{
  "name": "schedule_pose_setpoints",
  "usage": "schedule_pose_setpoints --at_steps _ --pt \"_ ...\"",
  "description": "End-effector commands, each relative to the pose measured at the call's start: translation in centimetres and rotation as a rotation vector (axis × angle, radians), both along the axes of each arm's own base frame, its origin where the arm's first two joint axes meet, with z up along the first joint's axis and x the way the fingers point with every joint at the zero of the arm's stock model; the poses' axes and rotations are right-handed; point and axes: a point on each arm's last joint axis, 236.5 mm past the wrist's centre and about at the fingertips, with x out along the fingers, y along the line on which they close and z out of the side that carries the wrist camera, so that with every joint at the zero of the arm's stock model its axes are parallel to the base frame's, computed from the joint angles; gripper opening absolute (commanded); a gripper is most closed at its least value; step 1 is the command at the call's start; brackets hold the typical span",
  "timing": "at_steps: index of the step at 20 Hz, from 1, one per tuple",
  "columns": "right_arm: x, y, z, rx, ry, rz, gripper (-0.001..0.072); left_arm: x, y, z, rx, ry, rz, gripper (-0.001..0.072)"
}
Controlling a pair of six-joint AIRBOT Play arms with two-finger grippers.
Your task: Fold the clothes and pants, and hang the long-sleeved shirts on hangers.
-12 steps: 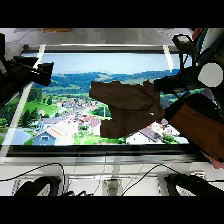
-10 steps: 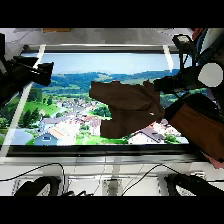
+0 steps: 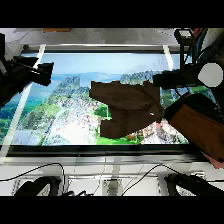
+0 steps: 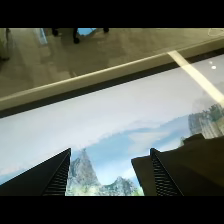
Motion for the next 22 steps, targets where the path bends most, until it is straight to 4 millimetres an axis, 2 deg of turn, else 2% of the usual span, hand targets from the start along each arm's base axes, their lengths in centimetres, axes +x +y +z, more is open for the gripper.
schedule_pose_setpoints --at_steps 1,3,5,6,8,10,11,13,15,16,17,18,19,22 --pt "0.8 -0.9 -0.3 -0.101 -0.022 0.055 0.0013 0.0 0.0 0.1 0.0 -0.001 0.001 0.0537" --pt "-0.9 -3.6 -4.8 -0.207 0.141 0.058 0.0012 0.0 0.0 0.1 0.0 -0.002 0.001 0.0537" --pt "-5.2 -4.9 -11.5 -0.24 0.407 0.131 0.0012 0.0 0.0 0.1 0.0 -0.001 0.001 0.0537" --pt "-7.6 -4.5 -14.6 -0.208 0.524 0.18 0.0011 0.0 0.0 0.1 0.0 -0.001 0.001 0.0537" --pt "-11.6 -1.9 -20.0 -0.088 0.664 0.306 0.0011 0.0 0.0 0.1 0.0 -0.001 0.001 0.0537" --pt "-13.3 0.7 -24.0 0.047 0.669 0.307 0.0011 0.0 0.0 0.1 -0.001 -0.001 0.0 0.0537" --pt "-13.6 2.0 -25.8 0.127 0.642 0.278 0.0011 0.0 0.0 0.1 -0.001 -0.001 0.0 0.0537" --pt "-12.0 4.1 -28.3 0.305 0.545 0.118 0.0013 0.0 0.0 0.1 -0.001 -0.001 0.0 0.0537" --pt "-9.8 3.7 -29.9 0.438 0.474 -0.148 0.0014 0.0 0.0 0.1 -0.001 -0.001 0.0 0.0537" --pt "-9.1 3.2 -30.2 0.472 0.448 -0.235 0.0043 0.0 0.0 0.1 -0.001 -0.001 0.0 0.0537" --pt "-8.4 2.7 -30.4 0.484 0.421 -0.28 0.0181 0.0 0.0 0.1 -0.001 -0.001 0.0 0.0537" --pt "-7.9 2.5 -30.5 0.492 0.405 -0.306 0.0355 0.0 0.0 0.1 -0.001 -0.001 0.0 0.0537" --pt "-7.6 2.4 -30.9 0.498 0.404 -0.326 0.0386 0.0 0.0 0.1 -0.001 -0.001 0.0 0.0537" --pt "-8.1 2.6 -32.7 0.51 0.464 -0.378 0.0388 0.0 0.0 0.1 -0.001 -0.001 0.0 0.0537"
